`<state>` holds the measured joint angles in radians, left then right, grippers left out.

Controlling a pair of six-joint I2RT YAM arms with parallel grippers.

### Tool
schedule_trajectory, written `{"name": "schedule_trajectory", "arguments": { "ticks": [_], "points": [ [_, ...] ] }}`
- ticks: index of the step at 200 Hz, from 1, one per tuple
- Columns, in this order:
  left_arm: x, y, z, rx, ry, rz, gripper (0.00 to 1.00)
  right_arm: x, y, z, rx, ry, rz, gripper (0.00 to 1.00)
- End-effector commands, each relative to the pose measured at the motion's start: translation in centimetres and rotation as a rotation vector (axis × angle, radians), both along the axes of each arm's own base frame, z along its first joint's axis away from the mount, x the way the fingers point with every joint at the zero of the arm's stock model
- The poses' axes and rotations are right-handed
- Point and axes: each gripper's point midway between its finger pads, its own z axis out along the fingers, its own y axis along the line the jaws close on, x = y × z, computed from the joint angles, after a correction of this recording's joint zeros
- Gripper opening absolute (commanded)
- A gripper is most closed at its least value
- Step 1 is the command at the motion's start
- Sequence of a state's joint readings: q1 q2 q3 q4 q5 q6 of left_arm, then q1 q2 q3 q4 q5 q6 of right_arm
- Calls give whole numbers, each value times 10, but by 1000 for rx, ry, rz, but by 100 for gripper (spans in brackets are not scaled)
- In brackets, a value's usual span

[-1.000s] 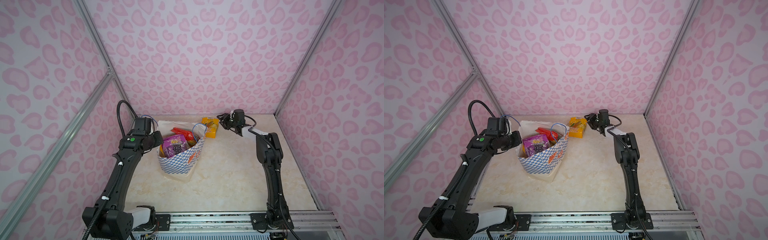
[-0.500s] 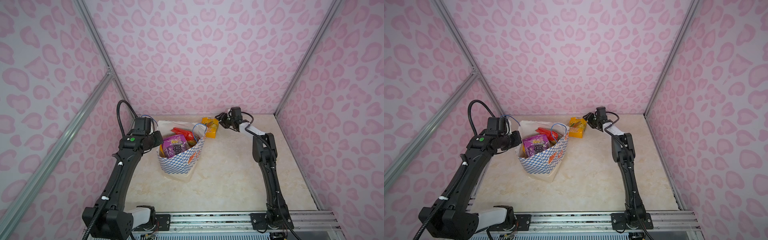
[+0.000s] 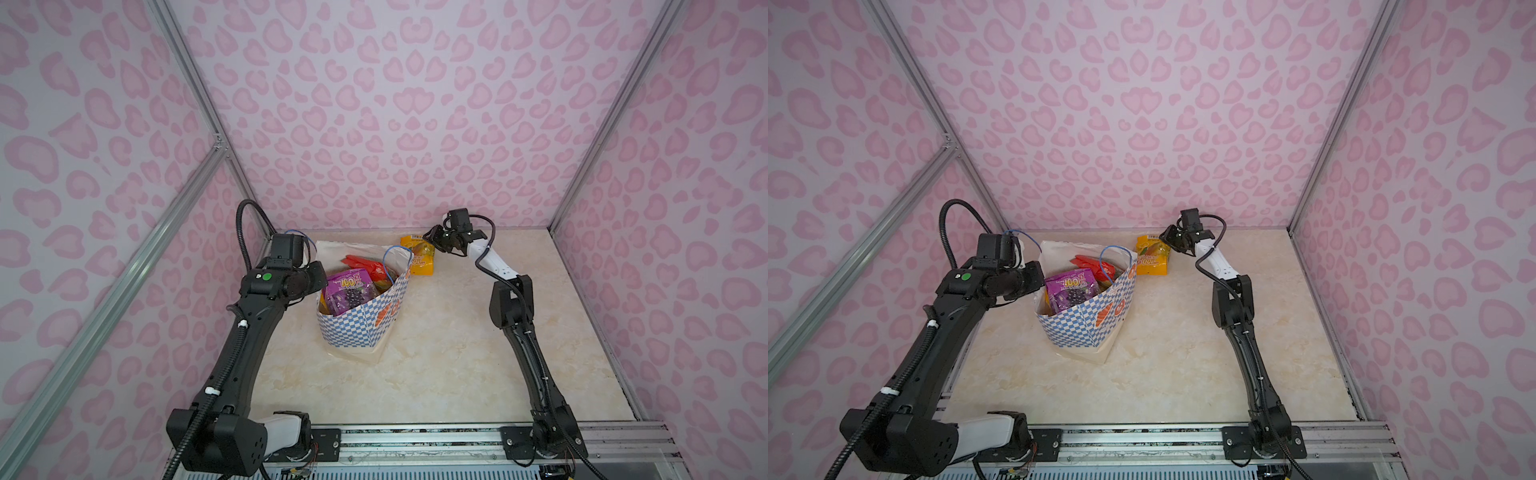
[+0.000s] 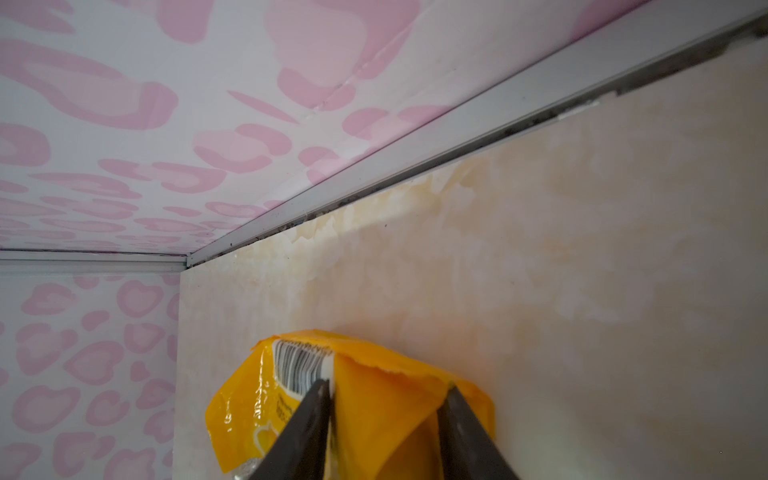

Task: Place the snacks into the paper bag
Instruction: 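Lower the right gripper onto the yellow gummy bag and grasp its top edge, then lift the yellow gummy bag with the right gripper toward the paper bag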

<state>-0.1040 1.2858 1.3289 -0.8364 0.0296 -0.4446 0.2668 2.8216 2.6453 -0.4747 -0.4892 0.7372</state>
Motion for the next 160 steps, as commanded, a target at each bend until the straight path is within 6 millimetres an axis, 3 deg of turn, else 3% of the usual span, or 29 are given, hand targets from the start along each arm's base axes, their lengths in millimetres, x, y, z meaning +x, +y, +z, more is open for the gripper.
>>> {"name": "schedule_trajectory", "arguments": {
  "ticks": [1, 29, 38, 60, 97, 105, 108, 133, 160],
  "points": [
    [2, 1, 4, 2, -13, 1, 5, -23, -7, -40, -86, 115, 37, 29],
    [1, 2, 3, 7, -6, 1, 5, -31, -2, -39, -117, 104, 68, 11],
    [4, 2, 15, 6, -34, 1, 5, -32, -2, -31, -117, 84, 69, 8],
    [2, 2, 16, 5, -36, 0, 5, -37, -5, -8, -91, 42, 60, 2],
    [1, 1, 15, 4, -37, -6, 5, -54, -18, 75, -24, -100, 40, 0],
    [1, 0, 17, -1, -43, -12, 5, -61, -23, 84, -16, -114, 34, 0],
    [1, -1, 17, -3, -44, -15, 5, -64, -24, 99, -7, -139, 32, 0],
    [0, -1, 21, 1, -60, -21, 5, -89, -35, 157, 22, -240, 23, 0],
    [-1, -5, 28, -13, -80, -47, 5, -123, -40, 236, 37, -387, 27, 0]
  ]
}}
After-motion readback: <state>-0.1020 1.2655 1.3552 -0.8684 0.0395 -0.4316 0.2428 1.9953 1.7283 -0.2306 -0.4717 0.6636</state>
